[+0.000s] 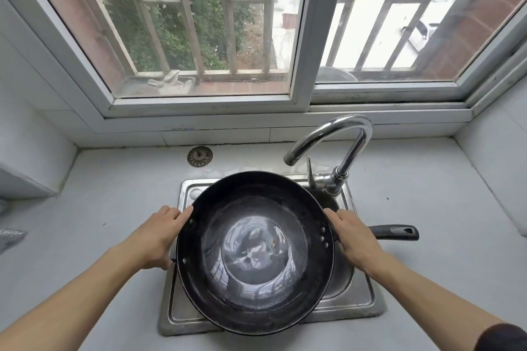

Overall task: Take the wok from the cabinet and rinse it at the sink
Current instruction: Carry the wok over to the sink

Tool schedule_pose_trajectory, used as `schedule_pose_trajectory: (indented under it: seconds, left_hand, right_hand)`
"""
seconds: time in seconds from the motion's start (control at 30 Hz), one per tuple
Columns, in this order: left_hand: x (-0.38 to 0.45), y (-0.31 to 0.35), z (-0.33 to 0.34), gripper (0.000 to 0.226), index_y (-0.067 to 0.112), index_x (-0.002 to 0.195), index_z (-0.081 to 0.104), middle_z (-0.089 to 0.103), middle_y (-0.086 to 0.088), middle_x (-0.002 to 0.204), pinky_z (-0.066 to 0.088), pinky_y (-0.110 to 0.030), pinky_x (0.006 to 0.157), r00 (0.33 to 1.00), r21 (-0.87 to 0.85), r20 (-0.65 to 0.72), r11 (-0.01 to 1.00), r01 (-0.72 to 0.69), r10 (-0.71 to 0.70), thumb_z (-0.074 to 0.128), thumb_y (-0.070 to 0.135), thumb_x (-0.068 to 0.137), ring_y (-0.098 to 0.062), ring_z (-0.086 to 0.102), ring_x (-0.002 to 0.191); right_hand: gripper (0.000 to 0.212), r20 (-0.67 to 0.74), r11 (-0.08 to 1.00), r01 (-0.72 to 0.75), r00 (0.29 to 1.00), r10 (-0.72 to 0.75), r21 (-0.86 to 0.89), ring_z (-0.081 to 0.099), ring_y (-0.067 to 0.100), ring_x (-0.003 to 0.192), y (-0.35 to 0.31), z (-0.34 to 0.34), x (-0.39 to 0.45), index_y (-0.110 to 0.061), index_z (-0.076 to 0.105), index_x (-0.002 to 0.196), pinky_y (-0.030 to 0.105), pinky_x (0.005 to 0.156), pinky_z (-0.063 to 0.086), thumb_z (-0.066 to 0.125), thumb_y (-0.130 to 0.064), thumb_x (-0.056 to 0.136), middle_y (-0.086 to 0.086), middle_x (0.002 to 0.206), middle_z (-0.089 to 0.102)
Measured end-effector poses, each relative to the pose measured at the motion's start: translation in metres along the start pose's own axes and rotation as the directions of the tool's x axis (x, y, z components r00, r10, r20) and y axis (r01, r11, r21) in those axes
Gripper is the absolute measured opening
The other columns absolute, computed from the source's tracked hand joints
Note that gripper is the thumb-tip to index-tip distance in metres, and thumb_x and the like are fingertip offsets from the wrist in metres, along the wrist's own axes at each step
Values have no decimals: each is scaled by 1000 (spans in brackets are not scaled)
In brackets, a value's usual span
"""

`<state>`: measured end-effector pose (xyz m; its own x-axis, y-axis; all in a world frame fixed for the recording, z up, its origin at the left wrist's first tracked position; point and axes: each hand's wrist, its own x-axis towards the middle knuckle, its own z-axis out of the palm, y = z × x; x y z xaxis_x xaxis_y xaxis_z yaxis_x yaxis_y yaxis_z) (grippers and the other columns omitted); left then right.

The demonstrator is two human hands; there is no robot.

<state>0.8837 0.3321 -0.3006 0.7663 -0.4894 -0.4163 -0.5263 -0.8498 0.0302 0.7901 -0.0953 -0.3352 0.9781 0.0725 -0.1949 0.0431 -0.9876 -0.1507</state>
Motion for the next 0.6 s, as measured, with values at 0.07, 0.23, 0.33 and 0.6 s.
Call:
schedule_pose_trajectory:
  seconds: [0.07, 0.23, 0.33, 0.6]
  left_hand:
    - [1, 1, 0, 129, 19, 153, -2, 39, 3, 132, 41, -26, 99, 1000, 3, 13, 1000, 2, -2, 82, 36, 57, -17, 31, 118]
    - [1, 2, -2, 130, 20, 153, -4, 38, 3, 133, 41, -25, 99, 1000, 9, 27, 1000, 7, -8, 83, 37, 58, -17, 31, 119]
    - [0, 4, -4, 129, 19, 153, -3, 38, 3, 132, 41, -26, 99, 1000, 14, 25, 1000, 9, -9, 83, 37, 58, -17, 31, 119]
    - [-8, 11, -8, 119, 17, 154, 0, 33, 0, 146, 34, -27, 109, 1000, 2, 20, 1000, 16, -16, 80, 35, 68, -20, 27, 133]
  right_hand:
    - [67, 2, 1000, 1, 1000, -1, 4, 47, 24, 80, 1, 3, 2, -18, 46, 126, 40, 68, 48, 51, 12, 67, 1, 86, 47]
    - [65, -4, 1000, -5, 1000, 5, 0, 45, 24, 79, 4, 9, 5, -20, 45, 125, 41, 68, 48, 50, 10, 68, 0, 84, 46]
    - [64, -7, 1000, -13, 1000, 13, -7, 47, 26, 79, 3, 10, 5, -18, 45, 125, 42, 69, 49, 50, 10, 67, 2, 86, 48]
    - [60, -12, 999, -39, 999, 39, -18, 47, 25, 81, 2, 13, 3, -20, 46, 123, 41, 69, 49, 50, 9, 70, 1, 86, 46]
